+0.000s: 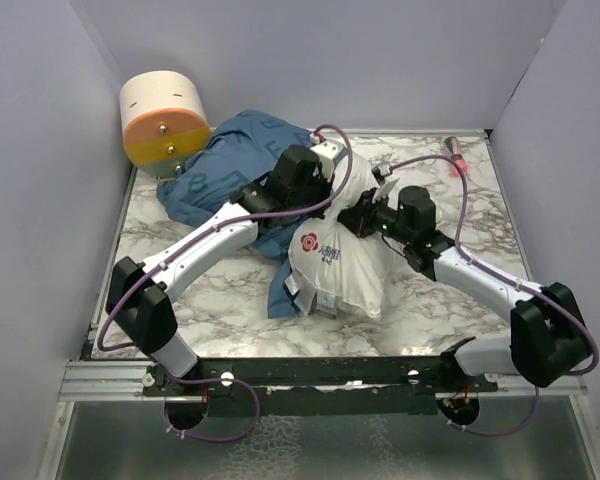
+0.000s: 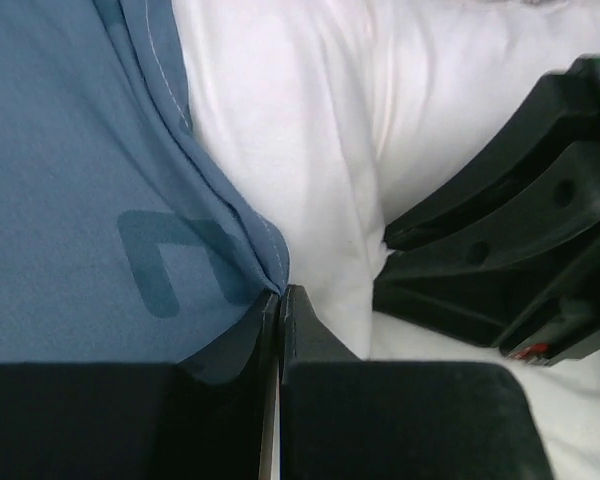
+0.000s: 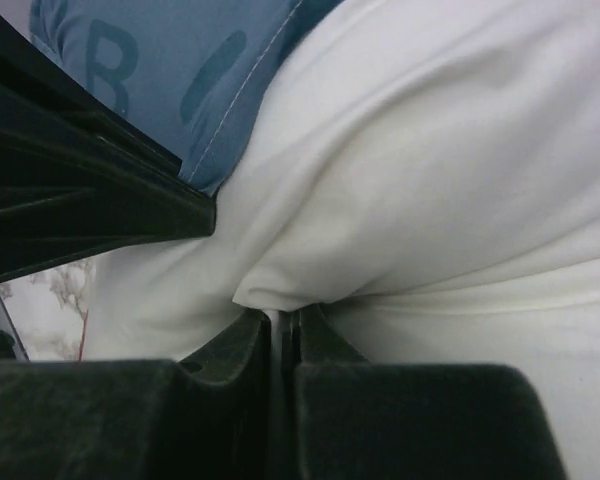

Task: Put the pillow into the pillowcase
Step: Stuff the pillow into the pillowcase.

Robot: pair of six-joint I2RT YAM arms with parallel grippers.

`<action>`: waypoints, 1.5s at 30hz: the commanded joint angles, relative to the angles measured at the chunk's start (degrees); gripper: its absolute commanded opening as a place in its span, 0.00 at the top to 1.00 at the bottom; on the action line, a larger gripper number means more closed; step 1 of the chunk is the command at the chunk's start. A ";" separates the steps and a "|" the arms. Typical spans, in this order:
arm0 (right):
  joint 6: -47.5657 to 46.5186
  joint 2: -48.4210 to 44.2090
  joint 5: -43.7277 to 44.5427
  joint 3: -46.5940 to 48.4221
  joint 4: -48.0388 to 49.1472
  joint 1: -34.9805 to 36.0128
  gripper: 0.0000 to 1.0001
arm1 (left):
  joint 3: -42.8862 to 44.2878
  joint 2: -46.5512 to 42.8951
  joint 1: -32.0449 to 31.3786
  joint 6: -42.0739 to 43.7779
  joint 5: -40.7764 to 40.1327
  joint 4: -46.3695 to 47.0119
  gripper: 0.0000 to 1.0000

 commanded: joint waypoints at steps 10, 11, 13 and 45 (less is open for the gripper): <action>-6.78 -25.64 -4.04 -0.66 -16.03 1.98 0.25 | -42.33 -7.04 0.46 -14.46 20.94 36.62 1.00; -6.78 -23.98 -4.68 2.31 -18.58 0.18 0.21 | -43.21 -6.81 0.51 -14.46 20.84 37.06 1.00; -6.71 -19.62 -6.59 7.57 -21.78 -4.79 0.13 | -45.09 -7.28 0.46 -14.61 20.42 37.85 1.00; 1.35 2.57 -15.95 28.07 -3.18 -14.78 0.99 | 13.20 9.05 0.62 -4.66 28.62 19.92 1.00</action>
